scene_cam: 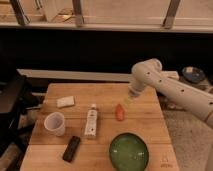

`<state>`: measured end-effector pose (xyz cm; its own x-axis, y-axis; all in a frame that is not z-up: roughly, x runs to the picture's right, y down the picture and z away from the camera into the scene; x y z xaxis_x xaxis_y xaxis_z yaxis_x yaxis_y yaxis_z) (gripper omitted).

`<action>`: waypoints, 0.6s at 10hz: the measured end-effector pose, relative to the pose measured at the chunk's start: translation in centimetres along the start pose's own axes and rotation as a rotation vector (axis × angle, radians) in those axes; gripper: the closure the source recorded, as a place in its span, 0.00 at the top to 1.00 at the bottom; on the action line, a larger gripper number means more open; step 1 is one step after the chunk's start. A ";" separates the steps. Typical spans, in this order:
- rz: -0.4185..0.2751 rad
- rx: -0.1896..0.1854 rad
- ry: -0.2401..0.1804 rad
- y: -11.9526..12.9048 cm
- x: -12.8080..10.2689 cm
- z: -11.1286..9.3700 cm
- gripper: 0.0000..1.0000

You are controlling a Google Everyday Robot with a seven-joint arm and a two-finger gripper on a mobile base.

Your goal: Place the pepper on the white sponge

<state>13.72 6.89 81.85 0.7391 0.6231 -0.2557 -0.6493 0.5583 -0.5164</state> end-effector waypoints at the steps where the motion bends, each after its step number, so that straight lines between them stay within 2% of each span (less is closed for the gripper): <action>1: 0.016 -0.012 0.000 -0.1 -0.4 0.9 0.65; 6: 0.137 -0.070 0.022 -0.2 -0.8 4.8 0.65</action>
<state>12.47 8.90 86.07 0.6489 0.6784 -0.3446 -0.7306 0.4288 -0.5314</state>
